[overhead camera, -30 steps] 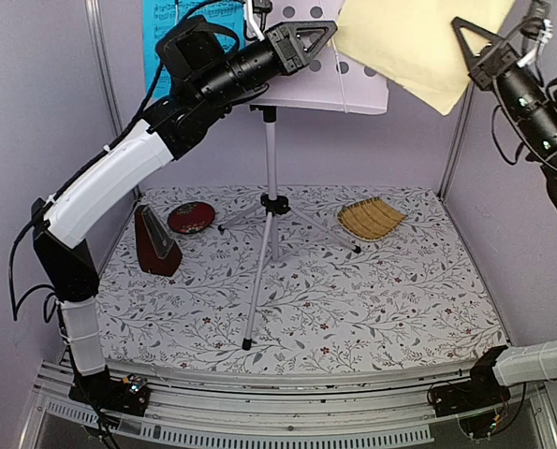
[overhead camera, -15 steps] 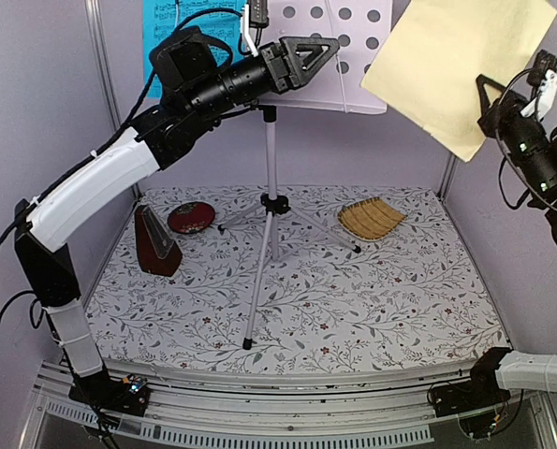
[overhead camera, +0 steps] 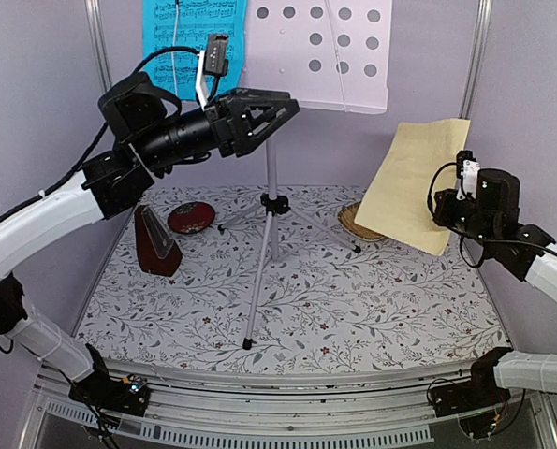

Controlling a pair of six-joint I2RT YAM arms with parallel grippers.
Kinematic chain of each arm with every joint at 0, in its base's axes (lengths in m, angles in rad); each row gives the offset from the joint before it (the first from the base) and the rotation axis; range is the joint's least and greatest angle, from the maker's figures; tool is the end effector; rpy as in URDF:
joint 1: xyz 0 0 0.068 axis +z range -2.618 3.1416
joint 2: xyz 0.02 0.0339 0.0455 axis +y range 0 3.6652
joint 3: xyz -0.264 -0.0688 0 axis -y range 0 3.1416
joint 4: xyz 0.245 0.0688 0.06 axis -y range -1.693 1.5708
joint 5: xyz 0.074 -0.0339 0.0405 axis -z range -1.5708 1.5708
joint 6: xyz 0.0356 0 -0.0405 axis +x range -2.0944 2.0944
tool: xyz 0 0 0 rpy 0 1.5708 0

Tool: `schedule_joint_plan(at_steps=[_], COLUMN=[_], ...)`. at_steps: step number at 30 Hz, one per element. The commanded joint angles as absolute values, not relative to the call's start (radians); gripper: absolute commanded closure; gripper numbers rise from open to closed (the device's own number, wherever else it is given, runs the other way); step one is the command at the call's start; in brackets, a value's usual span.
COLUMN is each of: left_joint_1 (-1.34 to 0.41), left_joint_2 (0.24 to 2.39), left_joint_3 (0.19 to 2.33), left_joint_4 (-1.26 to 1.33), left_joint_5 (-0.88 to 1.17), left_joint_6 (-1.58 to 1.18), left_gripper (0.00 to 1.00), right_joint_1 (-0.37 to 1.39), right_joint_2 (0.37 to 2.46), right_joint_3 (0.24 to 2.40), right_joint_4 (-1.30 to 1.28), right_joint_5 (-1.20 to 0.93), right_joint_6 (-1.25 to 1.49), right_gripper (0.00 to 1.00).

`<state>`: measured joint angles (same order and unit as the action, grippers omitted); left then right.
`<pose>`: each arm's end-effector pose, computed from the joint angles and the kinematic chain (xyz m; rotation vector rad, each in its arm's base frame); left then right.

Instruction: Pack up the instrument practice props

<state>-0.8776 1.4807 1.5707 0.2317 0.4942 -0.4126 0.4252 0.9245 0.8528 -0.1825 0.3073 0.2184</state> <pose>0.2009 -0.2683 0.4915 0.7687 1.2015 -1.3944 0.1995 0.0785 0.3394 0.0287 1.8161 0.1762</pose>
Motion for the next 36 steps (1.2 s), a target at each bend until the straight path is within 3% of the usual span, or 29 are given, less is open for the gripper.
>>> schedule_joint_plan(at_steps=[1,8,17,36], left_joint_1=[-0.875,-0.866,-0.795,-0.714], left_joint_2=[1.369,1.262,1.211,1.202], left_joint_3=[1.416,1.211,0.989,0.861], left_joint_4=[0.301,0.279,0.321,0.315], left_joint_5=[0.507,0.490,0.496,0.443], left_joint_6=[-0.359,-0.328,-0.402,-0.468], left_gripper=[0.11,0.07,0.06,0.06], right_joint_1=[0.320,0.209,0.189,0.380], right_joint_2=[1.007,1.114,1.168,1.677], right_joint_3=[0.849,0.912,1.019,1.092], right_joint_4=[-0.257,-0.383,-0.528,-0.708], right_joint_5=[0.199,0.292,0.637,0.325], right_joint_6=[0.297,0.267,0.214,0.193], right_gripper=[0.99,0.99,0.99,0.99])
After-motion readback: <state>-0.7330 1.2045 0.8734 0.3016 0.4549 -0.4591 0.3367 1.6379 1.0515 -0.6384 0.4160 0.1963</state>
